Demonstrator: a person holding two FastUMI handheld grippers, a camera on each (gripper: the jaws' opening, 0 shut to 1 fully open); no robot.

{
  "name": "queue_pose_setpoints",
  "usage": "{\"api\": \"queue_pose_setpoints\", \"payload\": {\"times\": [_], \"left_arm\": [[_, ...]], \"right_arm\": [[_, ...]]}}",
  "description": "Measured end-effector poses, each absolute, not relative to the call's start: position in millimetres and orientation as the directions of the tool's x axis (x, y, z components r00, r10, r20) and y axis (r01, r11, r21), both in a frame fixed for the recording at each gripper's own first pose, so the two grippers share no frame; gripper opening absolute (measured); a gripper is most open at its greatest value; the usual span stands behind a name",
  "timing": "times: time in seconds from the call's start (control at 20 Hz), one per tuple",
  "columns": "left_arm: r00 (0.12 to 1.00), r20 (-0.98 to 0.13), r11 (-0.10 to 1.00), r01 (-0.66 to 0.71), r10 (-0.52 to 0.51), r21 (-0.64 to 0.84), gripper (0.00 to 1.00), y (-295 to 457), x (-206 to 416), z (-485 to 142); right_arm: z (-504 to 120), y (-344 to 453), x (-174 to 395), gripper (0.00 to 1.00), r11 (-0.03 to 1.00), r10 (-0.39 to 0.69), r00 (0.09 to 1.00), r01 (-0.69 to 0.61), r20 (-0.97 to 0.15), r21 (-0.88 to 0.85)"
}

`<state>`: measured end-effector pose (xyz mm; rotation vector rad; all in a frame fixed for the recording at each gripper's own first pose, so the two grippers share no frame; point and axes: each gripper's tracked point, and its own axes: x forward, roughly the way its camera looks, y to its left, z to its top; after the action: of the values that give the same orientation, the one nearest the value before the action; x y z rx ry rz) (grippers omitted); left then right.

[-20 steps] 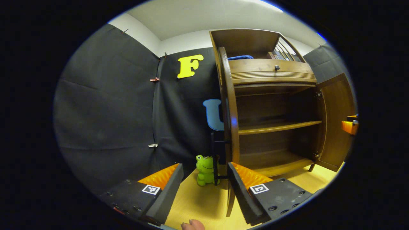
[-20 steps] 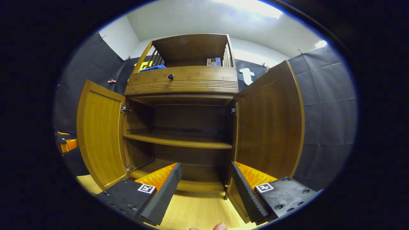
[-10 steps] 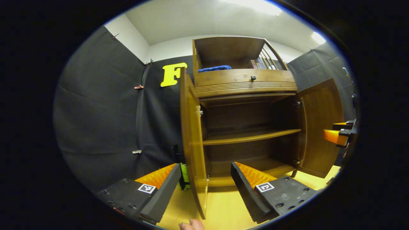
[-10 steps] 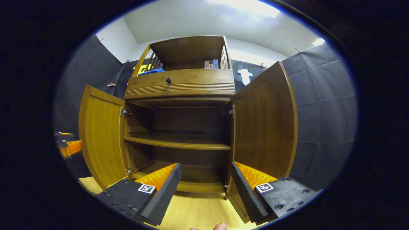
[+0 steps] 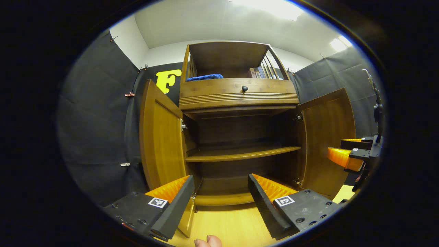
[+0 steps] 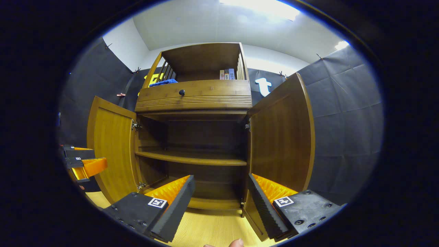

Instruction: Open the right door of the double-door shoe cabinet with the right hand, and open the left door with the left hand.

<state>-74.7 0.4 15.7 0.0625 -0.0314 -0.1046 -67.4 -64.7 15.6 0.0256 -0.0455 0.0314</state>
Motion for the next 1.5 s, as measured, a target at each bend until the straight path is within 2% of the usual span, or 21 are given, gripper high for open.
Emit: {"api": "queue_pose_setpoints", "payload": {"times": [0.45,0.5,0.6,0.75,1.0,1.05,1.2,1.3,1.45,1.5], "left_arm": [[0.993,0.062,0.994,0.095,-0.098,0.057,1.0,-26.4,-81.8,20.0],[0.994,0.062,0.994,0.091,-0.095,0.059,1.0,-27.9,-82.7,19.4],[0.993,0.06,0.994,0.097,-0.101,0.054,1.0,-33.1,-84.0,19.3],[0.991,0.063,0.992,0.118,-0.12,0.037,1.0,-42.5,-87.1,22.4],[0.99,0.06,0.991,0.125,-0.128,0.04,1.0,-49.3,-88.1,19.2],[0.99,0.058,0.991,0.128,-0.13,0.039,0.97,-50.2,-87.4,18.8],[0.986,0.071,0.988,0.145,-0.148,0.047,1.0,-53.5,-86.4,18.0],[0.988,0.063,0.989,0.14,-0.142,0.038,0.97,-50.7,-83.0,14.2],[0.99,0.065,0.992,0.126,-0.127,0.023,1.0,-48.4,-80.4,16.8],[0.989,0.068,0.991,0.129,-0.13,0.021,1.0,-49.5,-79.2,17.5]], "right_arm": [[20.7,-65.4,-78.3,0.99,0.998,0.052,0.997,-0.054,0.061,0.04],[22.4,-64.6,-80.5,0.95,0.997,0.055,0.996,-0.058,0.065,0.043],[23.9,-60.3,-83.2,0.97,0.997,0.063,0.995,-0.066,0.071,0.044],[22.8,-56.9,-83.1,0.95,0.996,0.071,0.995,-0.074,0.069,0.044],[21.7,-54.7,-84.2,0.97,0.996,0.077,0.995,-0.08,0.064,0.037],[23.1,-54.4,-83.6,0.97,0.996,0.076,0.995,-0.079,0.068,0.035],[26.4,-55.4,-77.9,0.99,0.998,0.052,0.996,-0.054,0.071,0.036],[28.0,-46.8,-79.5,0.97,0.997,0.069,0.994,-0.073,0.083,0.039],[19.9,-40.5,-79.6,0.95,0.994,0.098,0.993,-0.101,0.07,0.037],[18.7,-40.8,-78.3,0.97,0.994,0.1,0.993,-0.102,0.066,0.038]]}}
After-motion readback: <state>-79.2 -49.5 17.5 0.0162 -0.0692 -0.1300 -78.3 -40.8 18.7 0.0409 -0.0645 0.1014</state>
